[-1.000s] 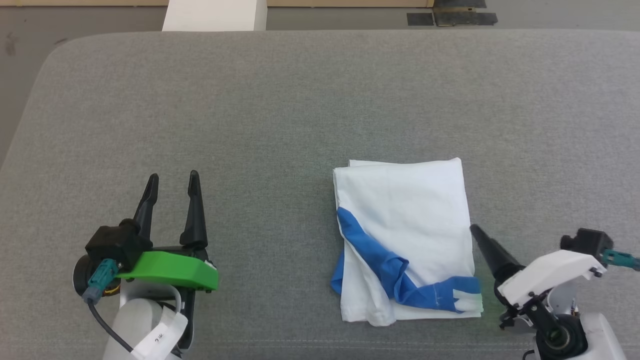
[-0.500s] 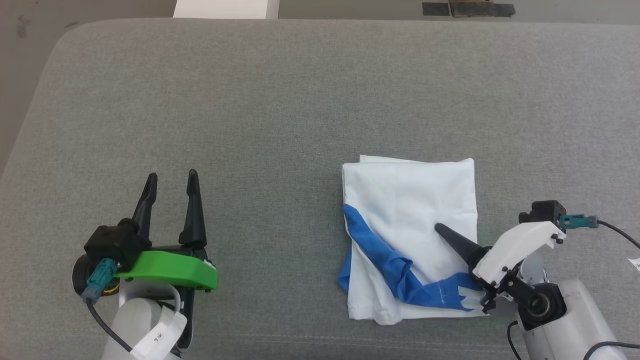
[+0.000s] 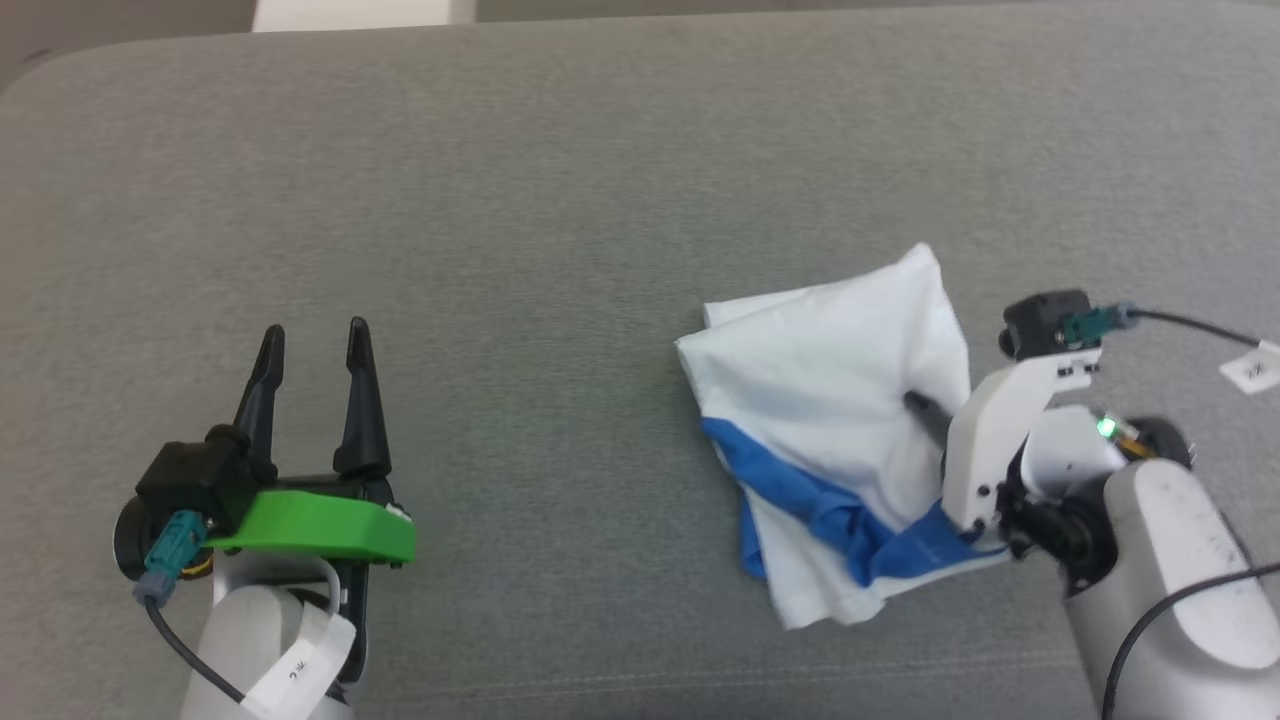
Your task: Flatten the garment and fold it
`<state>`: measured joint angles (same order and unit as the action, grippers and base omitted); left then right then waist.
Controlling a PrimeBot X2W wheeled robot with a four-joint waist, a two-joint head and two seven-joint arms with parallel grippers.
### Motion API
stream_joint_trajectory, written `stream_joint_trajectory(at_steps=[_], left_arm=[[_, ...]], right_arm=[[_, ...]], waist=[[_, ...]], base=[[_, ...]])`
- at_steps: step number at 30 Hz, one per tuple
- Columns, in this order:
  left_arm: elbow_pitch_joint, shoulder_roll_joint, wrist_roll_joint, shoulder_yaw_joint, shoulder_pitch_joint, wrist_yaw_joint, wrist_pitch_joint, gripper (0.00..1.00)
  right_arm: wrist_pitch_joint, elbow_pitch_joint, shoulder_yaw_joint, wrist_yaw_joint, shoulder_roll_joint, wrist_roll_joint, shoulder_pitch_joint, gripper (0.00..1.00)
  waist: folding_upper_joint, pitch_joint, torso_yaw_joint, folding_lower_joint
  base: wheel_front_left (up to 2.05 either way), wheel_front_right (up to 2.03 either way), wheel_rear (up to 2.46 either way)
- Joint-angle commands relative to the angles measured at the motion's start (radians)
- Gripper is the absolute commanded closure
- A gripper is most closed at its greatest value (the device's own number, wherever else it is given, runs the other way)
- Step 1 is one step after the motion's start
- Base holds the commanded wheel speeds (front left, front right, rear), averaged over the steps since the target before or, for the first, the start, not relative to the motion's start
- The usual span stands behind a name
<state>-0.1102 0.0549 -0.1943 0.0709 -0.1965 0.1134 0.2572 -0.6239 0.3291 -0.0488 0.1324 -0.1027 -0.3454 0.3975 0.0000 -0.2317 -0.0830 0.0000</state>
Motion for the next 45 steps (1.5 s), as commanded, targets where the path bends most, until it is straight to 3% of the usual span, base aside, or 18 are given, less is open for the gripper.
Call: stream_joint_trajectory(at_steps=[1, 8, 16, 26, 36, 37, 38, 39, 45], left_arm=[[0.01, 0.005, 0.017, 0.001, -0.019, 0.001, 0.005, 0.0], [0.048, 0.035, 0.035, 0.001, -0.059, 0.005, 0.005, 0.0], [0.126, 0.091, 0.061, -0.01, -0.108, 0.006, -0.019, 0.0], [0.228, 0.142, 0.071, -0.021, -0.138, 0.007, -0.086, 0.0], [0.252, 0.15, 0.066, -0.027, -0.14, -0.003, -0.098, 0.0], [0.25, 0.149, 0.065, -0.027, -0.138, -0.004, -0.095, 0.0], [0.245, 0.146, 0.062, -0.027, -0.136, -0.006, -0.091, 0.0], [0.24, 0.144, 0.06, -0.027, -0.133, -0.008, -0.088, 0.0], [0.175, 0.109, 0.037, -0.041, -0.112, -0.015, -0.05, 0.0]], right_arm=[[-0.012, -0.023, -0.012, -0.002, -0.026, 0.037, 0.029, 1.0], [-0.004, -0.069, -0.043, -0.002, -0.146, 0.169, 0.122, 1.0], [0.133, 0.033, 0.026, -0.002, -0.254, 0.243, 0.254, 1.0], [0.302, 0.195, 0.199, -0.002, -0.312, 0.374, 0.385, 1.0], [0.389, 0.28, 0.357, -0.002, -0.315, 0.501, 0.443, 1.0], [0.393, 0.286, 0.366, -0.002, -0.314, 0.51, 0.444, 0.71], [0.397, 0.294, 0.371, -0.002, -0.316, 0.523, 0.443, 0.27], [0.401, 0.298, 0.378, -0.002, -0.316, 0.53, 0.443, 0.0], [0.468, 0.28, 0.391, -0.002, -0.314, 0.544, 0.407, 0.0]], waist=[[0.0, -0.045, -0.077, 0.0], [0.0, -0.137, -0.195, 0.0], [0.0, -0.266, -0.272, 0.0], [0.0, -0.355, -0.261, 0.0], [0.0, -0.364, -0.215, 0.0], [0.0, -0.359, -0.212, 0.0], [0.0, -0.35, -0.208, 0.0], [0.0, -0.342, -0.204, 0.0], [0.0, -0.247, -0.172, 0.0]], base=[[0.0, 0.0, 0.0], [0.0, 0.0, 0.0], [0.0, 0.0, 0.0], [0.0, 0.0, 0.0], [0.0, 0.0, 0.0], [0.0, 0.0, 0.0], [0.0, 0.0, 0.0], [0.0, 0.0, 0.0], [0.0, 0.0, 0.0]])
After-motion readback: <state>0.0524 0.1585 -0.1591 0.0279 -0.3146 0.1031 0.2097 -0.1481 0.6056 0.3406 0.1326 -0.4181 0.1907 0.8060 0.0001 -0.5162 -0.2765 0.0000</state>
